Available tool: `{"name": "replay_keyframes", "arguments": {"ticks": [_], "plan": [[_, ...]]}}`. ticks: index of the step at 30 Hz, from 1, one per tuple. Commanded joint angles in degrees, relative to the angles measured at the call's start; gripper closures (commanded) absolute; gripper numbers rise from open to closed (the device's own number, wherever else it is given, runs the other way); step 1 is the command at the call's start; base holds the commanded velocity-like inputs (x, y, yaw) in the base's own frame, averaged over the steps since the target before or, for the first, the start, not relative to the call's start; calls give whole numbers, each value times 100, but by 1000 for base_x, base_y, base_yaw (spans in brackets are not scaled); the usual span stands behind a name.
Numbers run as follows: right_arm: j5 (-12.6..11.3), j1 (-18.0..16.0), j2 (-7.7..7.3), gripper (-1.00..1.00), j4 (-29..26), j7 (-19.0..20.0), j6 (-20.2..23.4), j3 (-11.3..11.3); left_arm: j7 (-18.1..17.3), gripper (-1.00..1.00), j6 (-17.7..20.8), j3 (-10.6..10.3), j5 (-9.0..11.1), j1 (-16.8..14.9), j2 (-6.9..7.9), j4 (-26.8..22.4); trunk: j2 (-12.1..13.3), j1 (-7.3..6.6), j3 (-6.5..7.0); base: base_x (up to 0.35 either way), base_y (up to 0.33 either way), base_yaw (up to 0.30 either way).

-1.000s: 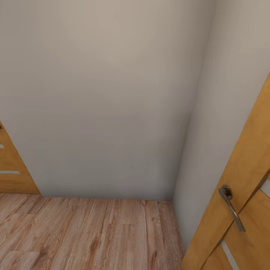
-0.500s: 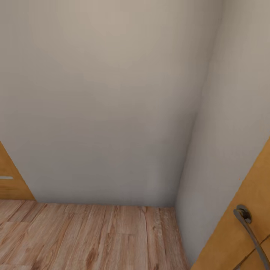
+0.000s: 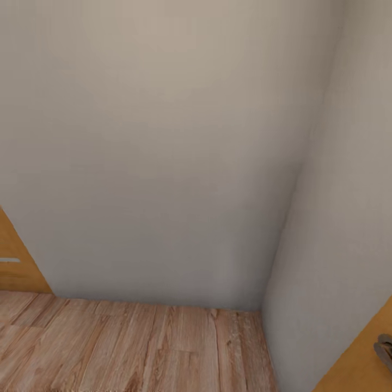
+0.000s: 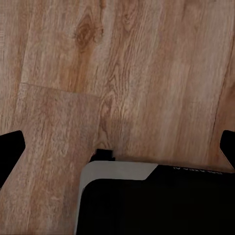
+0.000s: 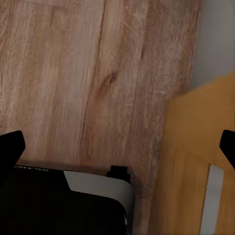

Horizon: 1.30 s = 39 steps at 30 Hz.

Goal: Move the two storage containers from the living room to the garage. In the garage, place one container on the floor and stack the other container on top of it (either order is fine).

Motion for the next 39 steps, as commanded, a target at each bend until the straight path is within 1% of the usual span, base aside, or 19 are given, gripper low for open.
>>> {"name": "replay_keyframes", "arguments": {"ticks": [1,10,16,26,39], "plan": [[60,-10,-4,-100,23,6,-43,-41,6,-100,-43,32,9,-13,-3,28,-14,4,-13,7,0,278],[61,-10,-4,-100,23,6,-43,-41,6,-100,-44,32,9,-13,-5,28,-14,4,-13,2,0,289],[61,-10,-4,-100,23,6,-43,-41,7,-100,-44,32,9,-13,8,28,-14,4,-13,8,16,69],[61,-10,-4,-100,23,6,-43,-41,7,-100,-43,32,9,-13,19,28,-14,4,-13,172,214,18],[61,-10,-4,-100,23,6,-43,-40,6,-100,-51,32,14,-13,-7,28,-14,4,-13,29,33,248]]}}
